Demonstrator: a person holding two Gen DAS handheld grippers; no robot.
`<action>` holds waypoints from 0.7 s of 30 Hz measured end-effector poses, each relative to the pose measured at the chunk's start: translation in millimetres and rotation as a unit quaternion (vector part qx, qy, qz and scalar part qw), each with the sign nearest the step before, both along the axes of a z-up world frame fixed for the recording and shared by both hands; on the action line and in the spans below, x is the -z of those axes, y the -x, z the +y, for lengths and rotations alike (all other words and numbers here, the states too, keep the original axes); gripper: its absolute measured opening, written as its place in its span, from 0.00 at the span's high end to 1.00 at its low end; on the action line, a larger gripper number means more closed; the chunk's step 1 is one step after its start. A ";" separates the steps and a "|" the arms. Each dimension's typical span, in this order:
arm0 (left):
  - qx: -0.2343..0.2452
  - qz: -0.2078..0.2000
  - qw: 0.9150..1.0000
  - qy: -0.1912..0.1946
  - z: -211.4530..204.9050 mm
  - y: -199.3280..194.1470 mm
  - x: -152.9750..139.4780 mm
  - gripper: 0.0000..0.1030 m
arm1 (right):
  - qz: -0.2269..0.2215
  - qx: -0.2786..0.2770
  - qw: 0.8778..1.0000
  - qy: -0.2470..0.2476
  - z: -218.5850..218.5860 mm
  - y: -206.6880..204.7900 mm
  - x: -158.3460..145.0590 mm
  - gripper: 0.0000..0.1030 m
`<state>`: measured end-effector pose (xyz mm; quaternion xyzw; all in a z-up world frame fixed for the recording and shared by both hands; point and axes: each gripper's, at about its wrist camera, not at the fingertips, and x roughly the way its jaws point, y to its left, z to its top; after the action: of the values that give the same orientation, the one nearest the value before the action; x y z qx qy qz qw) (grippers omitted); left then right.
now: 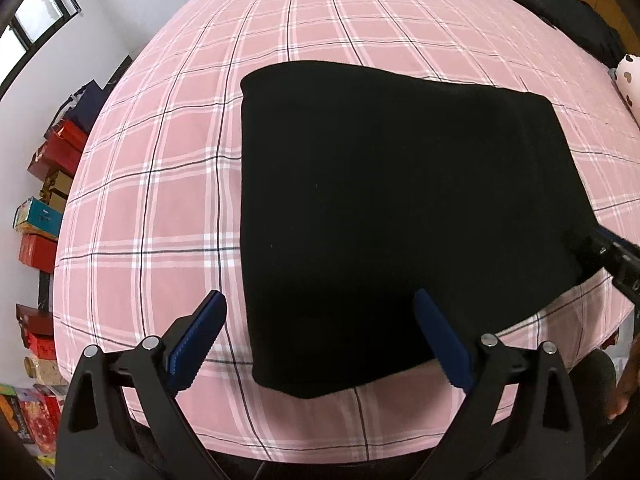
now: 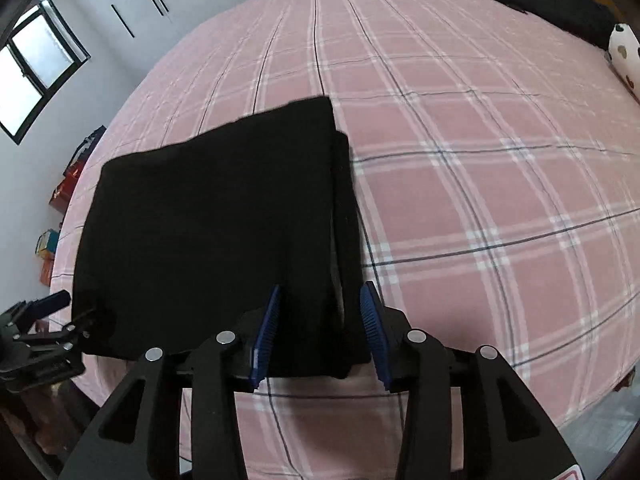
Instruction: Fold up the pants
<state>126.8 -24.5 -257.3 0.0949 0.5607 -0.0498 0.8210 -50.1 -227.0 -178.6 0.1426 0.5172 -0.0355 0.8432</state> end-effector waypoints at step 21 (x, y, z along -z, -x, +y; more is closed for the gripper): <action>-0.046 0.055 0.966 0.247 51.7 -38.2 42.7 0.06 | 0.017 -0.008 0.988 -0.153 -27.5 -15.1 43.1 0.19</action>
<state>165.0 27.2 -300.0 -0.1400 0.5787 -0.1540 0.7885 -34.9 -254.5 -221.7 0.2651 0.5320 0.0487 0.8027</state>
